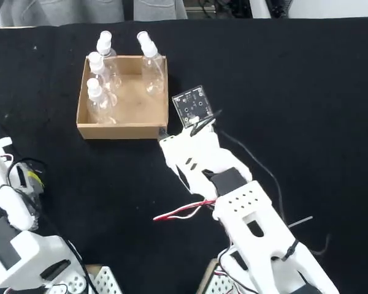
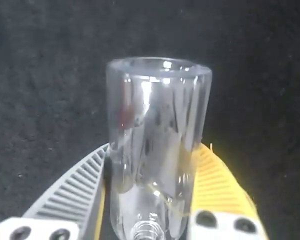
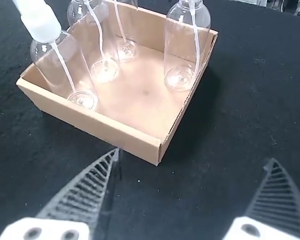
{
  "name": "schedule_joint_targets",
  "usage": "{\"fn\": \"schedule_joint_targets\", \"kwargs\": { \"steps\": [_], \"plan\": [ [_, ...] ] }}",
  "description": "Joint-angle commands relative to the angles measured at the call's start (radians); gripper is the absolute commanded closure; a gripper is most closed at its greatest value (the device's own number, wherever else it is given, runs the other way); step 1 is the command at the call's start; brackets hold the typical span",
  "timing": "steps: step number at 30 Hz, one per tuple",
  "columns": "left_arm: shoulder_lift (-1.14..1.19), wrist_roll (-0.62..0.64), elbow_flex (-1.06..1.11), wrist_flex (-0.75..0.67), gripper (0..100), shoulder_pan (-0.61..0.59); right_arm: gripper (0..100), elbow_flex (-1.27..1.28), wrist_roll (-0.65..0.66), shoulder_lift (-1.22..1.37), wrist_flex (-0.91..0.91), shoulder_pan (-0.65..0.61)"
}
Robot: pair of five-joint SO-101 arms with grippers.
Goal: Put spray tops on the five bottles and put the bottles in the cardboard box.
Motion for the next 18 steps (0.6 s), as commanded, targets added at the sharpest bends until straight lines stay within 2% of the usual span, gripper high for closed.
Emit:
{"fn": "schedule_joint_targets", "kwargs": {
  "steps": [1, 10, 18],
  "plan": [
    [-0.052, -0.060, -0.061, 0.055, 87, 0.039, 62.7, -0.012, 0.000, -0.045, 0.003, -0.009],
    [-0.270, -0.137, 0.061, 0.101, 87, 0.162, 62.7, -0.030, -0.003, -0.045, 0.003, 0.078],
    [-0.411, -0.137, 0.168, 0.101, 87, 0.288, 62.7, -0.044, -0.006, -0.045, 0.002, 0.140]
  ]
}}
